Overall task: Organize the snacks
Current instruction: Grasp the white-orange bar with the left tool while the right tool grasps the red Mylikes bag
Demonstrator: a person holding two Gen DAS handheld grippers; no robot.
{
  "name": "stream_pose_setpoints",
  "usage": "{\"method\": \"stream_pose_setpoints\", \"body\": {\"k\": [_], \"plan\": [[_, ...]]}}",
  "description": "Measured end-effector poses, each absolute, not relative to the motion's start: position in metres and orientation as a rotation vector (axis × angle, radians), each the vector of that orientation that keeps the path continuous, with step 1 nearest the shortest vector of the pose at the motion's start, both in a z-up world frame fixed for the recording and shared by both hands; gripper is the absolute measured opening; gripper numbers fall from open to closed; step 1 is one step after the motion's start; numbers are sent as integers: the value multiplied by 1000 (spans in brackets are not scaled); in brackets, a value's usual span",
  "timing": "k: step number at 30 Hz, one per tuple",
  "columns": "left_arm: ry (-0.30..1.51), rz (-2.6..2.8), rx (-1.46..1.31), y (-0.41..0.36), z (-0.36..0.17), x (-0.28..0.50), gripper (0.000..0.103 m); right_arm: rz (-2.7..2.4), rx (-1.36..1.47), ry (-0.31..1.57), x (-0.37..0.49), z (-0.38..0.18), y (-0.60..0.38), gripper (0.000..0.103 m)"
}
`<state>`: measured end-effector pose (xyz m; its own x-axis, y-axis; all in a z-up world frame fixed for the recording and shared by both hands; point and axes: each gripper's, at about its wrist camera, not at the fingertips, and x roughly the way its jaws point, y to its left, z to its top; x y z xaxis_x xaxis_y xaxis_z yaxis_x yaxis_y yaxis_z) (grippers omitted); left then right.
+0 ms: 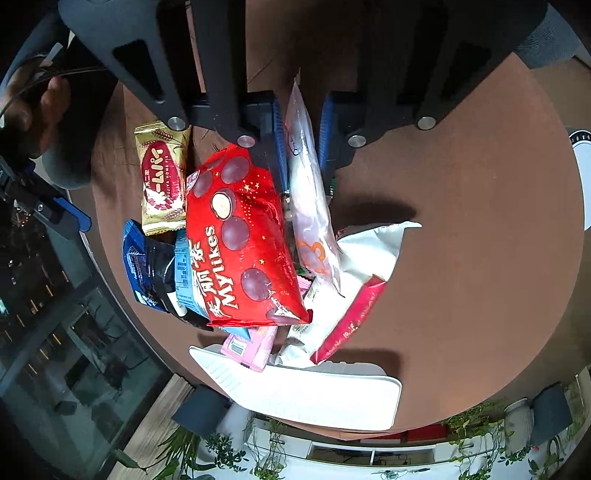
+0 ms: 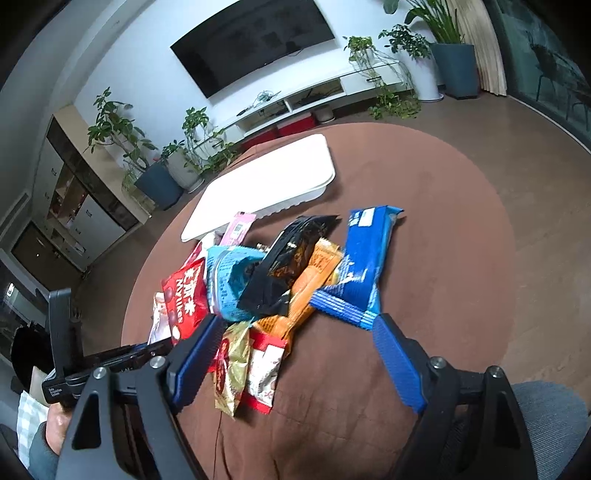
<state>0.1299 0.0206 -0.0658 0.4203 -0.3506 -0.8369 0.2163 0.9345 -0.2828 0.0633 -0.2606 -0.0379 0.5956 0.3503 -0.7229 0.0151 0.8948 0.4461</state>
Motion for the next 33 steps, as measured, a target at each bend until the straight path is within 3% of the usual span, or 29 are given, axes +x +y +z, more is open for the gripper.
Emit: {"method": "stream_pose_setpoints", "body": {"k": [4, 11, 28, 33], "plan": [[1074, -360, -159, 27, -65, 128, 13, 211, 408, 924, 64, -39, -252, 85], [1047, -365, -176, 36, -61, 117, 12, 322, 330, 976, 69, -45, -210, 61], [999, -377, -313, 65, -53, 78, 12, 391, 109, 1051, 124, -57, -106, 63], [997, -376, -330, 72, -54, 76, 12, 395, 79, 1080, 128, -64, -101, 71]]}}
